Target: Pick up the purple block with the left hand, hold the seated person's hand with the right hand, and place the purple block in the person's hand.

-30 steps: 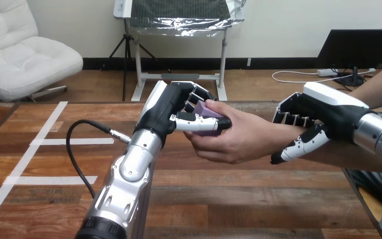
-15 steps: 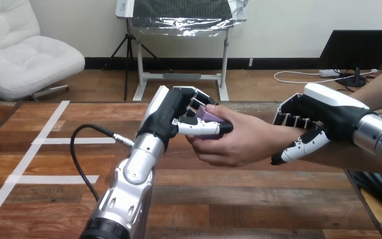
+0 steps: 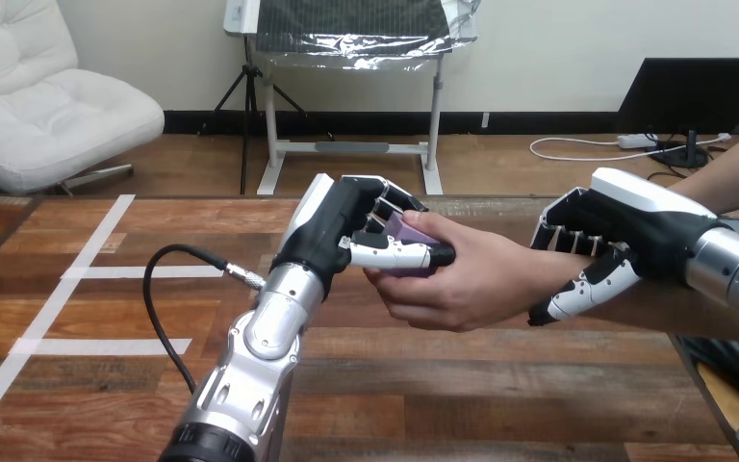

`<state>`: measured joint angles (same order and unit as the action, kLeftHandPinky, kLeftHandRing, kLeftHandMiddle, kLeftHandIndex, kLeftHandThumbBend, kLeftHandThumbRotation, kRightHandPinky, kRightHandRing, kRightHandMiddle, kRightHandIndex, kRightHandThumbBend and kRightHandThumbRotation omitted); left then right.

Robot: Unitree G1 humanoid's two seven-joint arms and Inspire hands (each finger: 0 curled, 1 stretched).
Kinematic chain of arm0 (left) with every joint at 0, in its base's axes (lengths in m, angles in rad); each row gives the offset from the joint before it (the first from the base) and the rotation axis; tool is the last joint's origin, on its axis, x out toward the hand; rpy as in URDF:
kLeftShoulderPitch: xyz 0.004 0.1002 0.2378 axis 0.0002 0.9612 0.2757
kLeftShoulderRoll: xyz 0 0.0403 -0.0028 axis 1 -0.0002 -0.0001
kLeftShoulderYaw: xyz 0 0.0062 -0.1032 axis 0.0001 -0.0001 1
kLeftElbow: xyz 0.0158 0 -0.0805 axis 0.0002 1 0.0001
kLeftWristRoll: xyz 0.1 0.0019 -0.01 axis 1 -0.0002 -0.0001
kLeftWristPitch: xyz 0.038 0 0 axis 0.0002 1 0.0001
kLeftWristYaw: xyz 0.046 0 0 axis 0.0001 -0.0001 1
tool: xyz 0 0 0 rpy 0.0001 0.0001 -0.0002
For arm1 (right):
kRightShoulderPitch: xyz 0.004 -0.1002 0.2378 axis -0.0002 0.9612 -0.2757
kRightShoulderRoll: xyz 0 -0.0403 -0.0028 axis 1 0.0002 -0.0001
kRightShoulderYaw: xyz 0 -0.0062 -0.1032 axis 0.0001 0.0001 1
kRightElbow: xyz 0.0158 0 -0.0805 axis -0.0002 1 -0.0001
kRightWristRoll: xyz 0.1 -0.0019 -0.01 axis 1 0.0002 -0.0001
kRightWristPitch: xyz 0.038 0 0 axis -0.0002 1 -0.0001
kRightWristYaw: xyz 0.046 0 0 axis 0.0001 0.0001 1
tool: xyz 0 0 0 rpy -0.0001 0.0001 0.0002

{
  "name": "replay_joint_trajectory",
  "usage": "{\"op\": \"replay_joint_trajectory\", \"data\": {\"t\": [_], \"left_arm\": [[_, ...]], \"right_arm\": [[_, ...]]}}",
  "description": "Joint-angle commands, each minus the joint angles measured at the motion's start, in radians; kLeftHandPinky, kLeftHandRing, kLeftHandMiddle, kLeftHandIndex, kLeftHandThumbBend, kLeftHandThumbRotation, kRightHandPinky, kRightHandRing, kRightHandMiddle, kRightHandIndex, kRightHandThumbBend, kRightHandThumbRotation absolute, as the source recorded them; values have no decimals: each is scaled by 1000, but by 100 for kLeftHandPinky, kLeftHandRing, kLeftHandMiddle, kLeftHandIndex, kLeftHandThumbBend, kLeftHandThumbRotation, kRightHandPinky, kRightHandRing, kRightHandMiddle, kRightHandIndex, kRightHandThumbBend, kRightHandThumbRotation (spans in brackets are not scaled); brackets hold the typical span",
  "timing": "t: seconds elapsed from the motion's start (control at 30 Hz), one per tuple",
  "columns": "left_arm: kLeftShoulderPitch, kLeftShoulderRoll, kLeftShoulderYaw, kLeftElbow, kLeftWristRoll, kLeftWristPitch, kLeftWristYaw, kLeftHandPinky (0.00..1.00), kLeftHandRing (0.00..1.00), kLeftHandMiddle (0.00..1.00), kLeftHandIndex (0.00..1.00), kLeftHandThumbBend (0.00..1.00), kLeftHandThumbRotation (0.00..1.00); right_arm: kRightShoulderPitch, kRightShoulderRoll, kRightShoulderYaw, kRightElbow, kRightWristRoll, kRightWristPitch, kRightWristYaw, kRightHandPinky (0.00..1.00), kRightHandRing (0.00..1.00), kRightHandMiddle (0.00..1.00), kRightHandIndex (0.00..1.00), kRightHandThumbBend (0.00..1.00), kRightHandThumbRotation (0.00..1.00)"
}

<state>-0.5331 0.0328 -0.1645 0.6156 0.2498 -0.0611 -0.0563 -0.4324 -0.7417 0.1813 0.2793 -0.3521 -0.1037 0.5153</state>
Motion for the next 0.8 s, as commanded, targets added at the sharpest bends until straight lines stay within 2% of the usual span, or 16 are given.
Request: {"op": "replay_joint_trajectory", "data": {"t": [0.0, 0.23, 0.37, 0.47, 0.53, 0.77], "left_arm": [[-67, -60, -71, 2, 19, -32, -32, 33, 40, 43, 46, 66, 0], [-60, -55, -74, -3, 22, -35, -28, 32, 39, 43, 46, 65, 0], [-51, -51, -72, -30, 16, -3, -41, 33, 41, 45, 48, 66, 0], [-43, -44, -74, -60, 16, 28, -57, 36, 45, 49, 51, 68, 5], [-37, -39, -76, -79, 18, 44, -66, 41, 51, 54, 55, 72, 18], [-7, -30, -67, -164, -3, 111, -106, 52, 63, 65, 67, 81, 43]], "right_arm": [[3, 12, -21, -14, 24, -5, 2, 32, 38, 44, 50, 80, 19], [9, 11, -23, -13, 24, -8, 1, 33, 39, 45, 51, 80, 19], [12, 10, -23, -15, 21, -4, 0, 34, 41, 46, 51, 80, 19], [14, 8, -24, -17, 23, -3, 5, 35, 41, 47, 51, 80, 20], [15, 7, -24, -18, 25, -3, 10, 36, 42, 47, 52, 80, 22], [14, 1, -26, -26, 41, 12, 56, 42, 49, 54, 57, 82, 29]]}}
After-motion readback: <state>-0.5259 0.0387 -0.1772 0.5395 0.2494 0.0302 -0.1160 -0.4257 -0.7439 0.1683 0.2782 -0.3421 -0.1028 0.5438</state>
